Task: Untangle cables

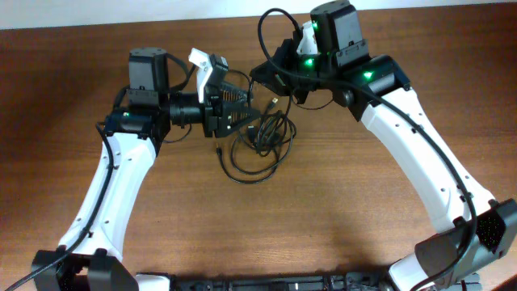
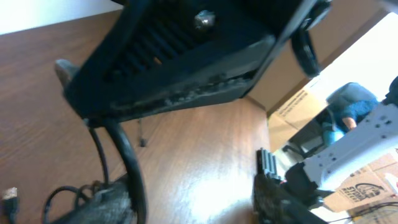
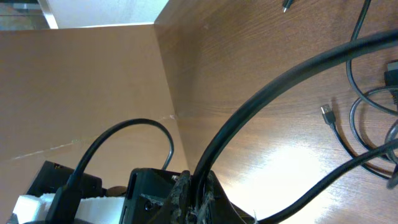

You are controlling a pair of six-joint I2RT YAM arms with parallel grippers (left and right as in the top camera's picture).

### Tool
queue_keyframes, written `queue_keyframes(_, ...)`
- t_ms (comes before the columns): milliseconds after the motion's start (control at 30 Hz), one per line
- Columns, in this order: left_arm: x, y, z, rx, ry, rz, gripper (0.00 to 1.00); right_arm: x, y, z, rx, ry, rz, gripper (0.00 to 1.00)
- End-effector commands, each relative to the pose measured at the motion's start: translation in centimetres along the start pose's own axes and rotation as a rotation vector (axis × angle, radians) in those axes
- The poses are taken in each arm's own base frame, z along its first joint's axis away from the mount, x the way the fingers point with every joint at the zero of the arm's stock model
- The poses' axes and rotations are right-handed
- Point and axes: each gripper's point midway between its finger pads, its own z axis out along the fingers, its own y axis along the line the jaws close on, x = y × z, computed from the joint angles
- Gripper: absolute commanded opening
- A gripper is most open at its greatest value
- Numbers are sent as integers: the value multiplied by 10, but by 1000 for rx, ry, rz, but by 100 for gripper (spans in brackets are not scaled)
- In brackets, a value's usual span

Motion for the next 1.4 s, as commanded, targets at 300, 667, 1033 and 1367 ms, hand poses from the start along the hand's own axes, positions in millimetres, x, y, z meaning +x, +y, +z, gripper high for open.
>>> queue_keyframes(300, -11, 18, -2, -116, -20, -145, 0, -19, -2, -5, 50, -126, -151, 28)
queue_keyframes(667, -175, -99, -62, -61, -496, 115, 0, -43, -101, -44, 467, -227, -81, 78)
queue_keyframes(1033, -243, -100, -118, -166, -883, -12, 0, -38, -97, -40, 455, -187, -160, 78)
queue_keyframes(1367, -215, -39, -98, -458, -758, -134, 0, -39, -115, -46, 535, -200, -151, 80)
